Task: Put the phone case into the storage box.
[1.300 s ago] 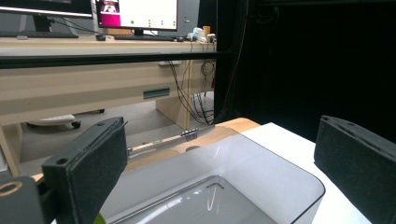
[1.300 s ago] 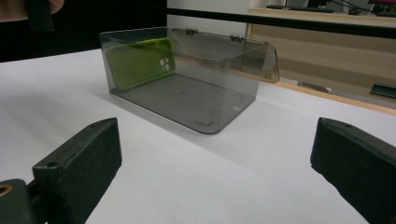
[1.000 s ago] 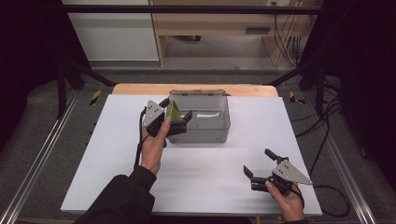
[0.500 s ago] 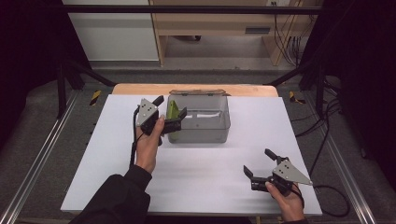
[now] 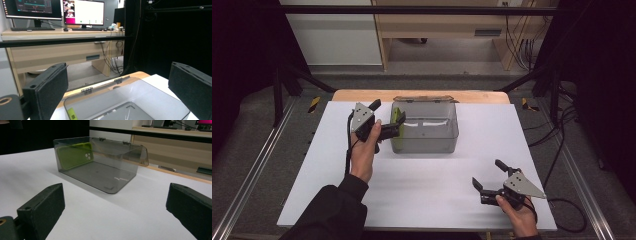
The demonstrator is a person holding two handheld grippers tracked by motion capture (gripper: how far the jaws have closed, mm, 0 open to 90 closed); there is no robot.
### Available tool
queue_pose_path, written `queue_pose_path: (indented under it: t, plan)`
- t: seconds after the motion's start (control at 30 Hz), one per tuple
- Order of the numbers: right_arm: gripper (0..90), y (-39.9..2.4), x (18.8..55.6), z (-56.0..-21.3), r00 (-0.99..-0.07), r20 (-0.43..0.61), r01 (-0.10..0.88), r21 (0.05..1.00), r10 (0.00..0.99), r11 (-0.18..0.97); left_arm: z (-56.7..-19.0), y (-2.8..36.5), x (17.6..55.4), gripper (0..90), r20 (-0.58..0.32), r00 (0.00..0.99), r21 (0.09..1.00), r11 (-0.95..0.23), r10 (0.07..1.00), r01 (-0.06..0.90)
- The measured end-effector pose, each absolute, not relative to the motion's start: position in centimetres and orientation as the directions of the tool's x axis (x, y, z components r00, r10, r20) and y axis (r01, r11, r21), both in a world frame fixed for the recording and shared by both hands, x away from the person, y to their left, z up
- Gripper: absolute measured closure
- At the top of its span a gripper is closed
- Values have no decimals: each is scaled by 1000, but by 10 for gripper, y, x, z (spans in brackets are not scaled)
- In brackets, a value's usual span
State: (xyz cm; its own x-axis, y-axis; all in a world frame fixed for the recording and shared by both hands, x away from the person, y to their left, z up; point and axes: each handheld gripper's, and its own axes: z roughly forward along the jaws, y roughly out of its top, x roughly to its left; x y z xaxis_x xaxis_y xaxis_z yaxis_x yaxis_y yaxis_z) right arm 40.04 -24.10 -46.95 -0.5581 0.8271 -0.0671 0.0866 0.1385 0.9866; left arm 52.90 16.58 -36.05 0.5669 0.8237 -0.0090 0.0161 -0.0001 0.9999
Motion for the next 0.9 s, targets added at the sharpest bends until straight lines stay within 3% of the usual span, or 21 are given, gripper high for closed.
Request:
queue_pose_path:
  t: [0.9]
  plan:
    - [21,-240,400,-470,-565,-63,92,986,823,139,-350,202,530,25,-29,512,999,34,858,0]
